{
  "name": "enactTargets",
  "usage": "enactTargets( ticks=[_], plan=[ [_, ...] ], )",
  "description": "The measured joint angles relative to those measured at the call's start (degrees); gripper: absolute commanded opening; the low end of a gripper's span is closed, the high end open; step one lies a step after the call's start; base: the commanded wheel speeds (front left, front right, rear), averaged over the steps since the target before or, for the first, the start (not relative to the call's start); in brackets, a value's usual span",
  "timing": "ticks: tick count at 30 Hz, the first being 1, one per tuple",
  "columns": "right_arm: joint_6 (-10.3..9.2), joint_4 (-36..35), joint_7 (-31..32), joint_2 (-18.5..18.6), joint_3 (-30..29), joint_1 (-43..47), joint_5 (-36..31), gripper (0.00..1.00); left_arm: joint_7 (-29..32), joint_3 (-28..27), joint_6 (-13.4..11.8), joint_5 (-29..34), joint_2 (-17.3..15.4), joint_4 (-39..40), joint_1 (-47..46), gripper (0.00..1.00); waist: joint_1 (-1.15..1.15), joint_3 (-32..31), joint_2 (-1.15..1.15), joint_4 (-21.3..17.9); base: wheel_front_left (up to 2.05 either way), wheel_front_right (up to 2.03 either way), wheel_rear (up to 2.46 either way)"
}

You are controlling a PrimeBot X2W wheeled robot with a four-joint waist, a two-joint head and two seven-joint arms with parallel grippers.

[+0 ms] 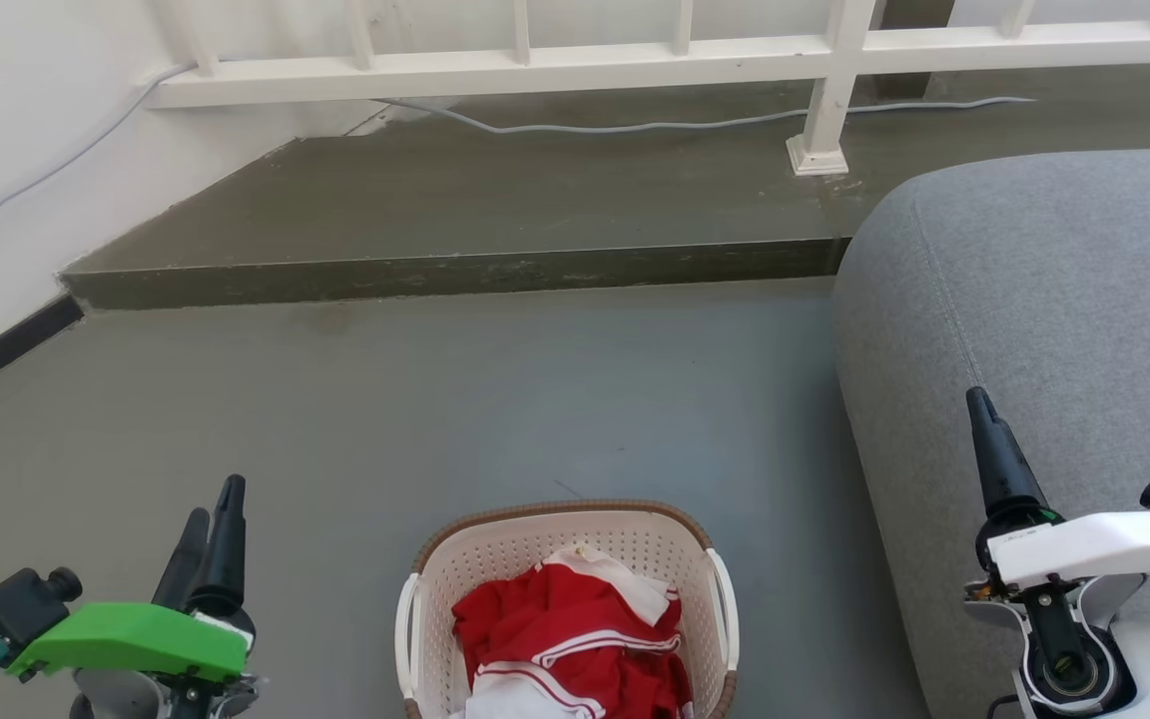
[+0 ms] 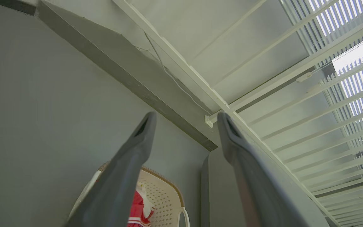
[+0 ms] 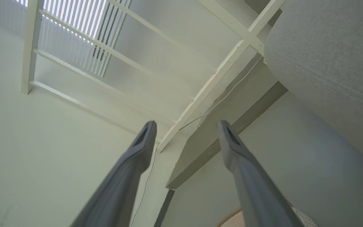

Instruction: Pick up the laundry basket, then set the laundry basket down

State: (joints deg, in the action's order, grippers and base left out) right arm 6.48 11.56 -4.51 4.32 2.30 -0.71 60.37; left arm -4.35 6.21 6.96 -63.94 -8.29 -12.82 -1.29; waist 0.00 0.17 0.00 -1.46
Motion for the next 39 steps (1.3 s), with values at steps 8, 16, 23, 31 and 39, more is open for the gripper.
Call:
enactTargets(
  ticks=[8, 16, 23, 31, 39],
  plan=[
    [-1.19, -1.13, -1.48, 0.45, 1.63, -0.02, -9.43, 1.00, -1.36, 1.41, -0.86, 7.05, -0.11, 0.15, -0.25, 1.00, 0.00, -0.01, 0.00, -0.23, 0.00, 0.00, 0.00],
    [-2.56, -2.31, -3.05, 0.27, 2.54, -0.01, -17.36, 1.00, -3.09, 1.46, -1.43, 13.33, -0.03, 0.67, -0.60, 1.00, 0.00, -0.08, 0.00, -0.43, 0.00, 0.00, 0.00],
    [-3.07, -3.11, -4.14, 0.12, 3.74, -0.01, -22.79, 1.00, -4.30, 1.66, -1.43, 17.55, 0.22, 1.25, -1.04, 1.00, 0.00, -0.14, 0.00, -0.54, 0.00, 0.00, 0.00],
    [-3.57, -4.07, -5.71, -0.13, 4.54, -0.01, -29.50, 1.00, -5.92, 1.93, -1.42, 23.51, 0.43, 2.09, -1.05, 1.00, 0.00, -0.19, 0.00, -0.64, 0.00, 0.00, 0.00],
    [-4.14, -4.64, -7.33, -0.22, 5.23, 0.01, -36.13, 1.00, -7.46, 2.18, -1.37, 29.22, 0.59, 2.25, -1.05, 1.00, 0.00, -0.25, 0.00, -0.81, 0.00, 0.00, 0.00]
  ],
)
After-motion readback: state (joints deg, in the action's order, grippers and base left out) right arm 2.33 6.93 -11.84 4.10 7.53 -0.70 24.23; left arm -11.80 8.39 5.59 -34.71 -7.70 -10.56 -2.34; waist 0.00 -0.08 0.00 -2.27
